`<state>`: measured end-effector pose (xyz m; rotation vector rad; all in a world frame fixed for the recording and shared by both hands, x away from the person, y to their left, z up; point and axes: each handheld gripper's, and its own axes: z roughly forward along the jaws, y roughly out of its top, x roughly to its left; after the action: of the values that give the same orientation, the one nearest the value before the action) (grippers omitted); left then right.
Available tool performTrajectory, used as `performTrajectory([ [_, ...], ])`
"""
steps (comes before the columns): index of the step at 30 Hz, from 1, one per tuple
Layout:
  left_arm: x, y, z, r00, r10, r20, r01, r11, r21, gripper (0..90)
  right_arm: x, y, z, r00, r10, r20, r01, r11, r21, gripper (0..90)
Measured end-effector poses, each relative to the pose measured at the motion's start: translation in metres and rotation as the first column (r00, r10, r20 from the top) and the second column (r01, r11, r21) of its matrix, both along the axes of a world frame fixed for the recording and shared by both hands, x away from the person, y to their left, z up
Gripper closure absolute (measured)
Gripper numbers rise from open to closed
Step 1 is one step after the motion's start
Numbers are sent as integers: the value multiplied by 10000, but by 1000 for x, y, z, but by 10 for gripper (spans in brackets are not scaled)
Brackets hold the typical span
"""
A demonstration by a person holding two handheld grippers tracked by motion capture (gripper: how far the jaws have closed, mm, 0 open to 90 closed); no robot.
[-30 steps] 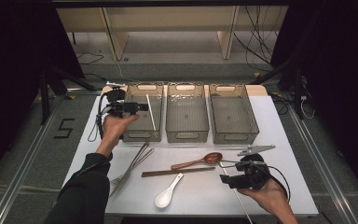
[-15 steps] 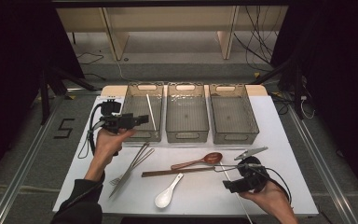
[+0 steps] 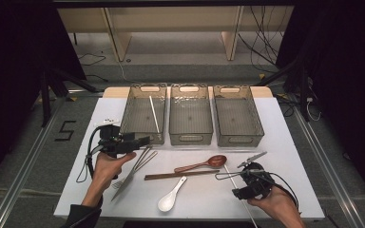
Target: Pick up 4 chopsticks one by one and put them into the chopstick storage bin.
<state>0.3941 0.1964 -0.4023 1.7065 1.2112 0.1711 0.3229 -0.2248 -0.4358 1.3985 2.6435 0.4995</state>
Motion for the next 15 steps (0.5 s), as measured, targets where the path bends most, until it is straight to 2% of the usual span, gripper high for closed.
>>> performTrajectory([
  [1, -2, 0, -1, 10000, -25, -1, 25, 10000, -16, 199, 0, 0, -2, 9999, 69, -96, -70, 9999, -104, 457],
  [7, -15, -1, -14, 9997, -246, -9, 246, 9997, 43, 199, 2, 0, -8, 9989, 144, -440, -156, 9996, -254, 549],
  [15, -26, -7, -24, 9993, -374, 9, 373, 9989, 280, 198, 5, 3, -11, 9982, 205, -555, -233, 9984, -505, 642],
])
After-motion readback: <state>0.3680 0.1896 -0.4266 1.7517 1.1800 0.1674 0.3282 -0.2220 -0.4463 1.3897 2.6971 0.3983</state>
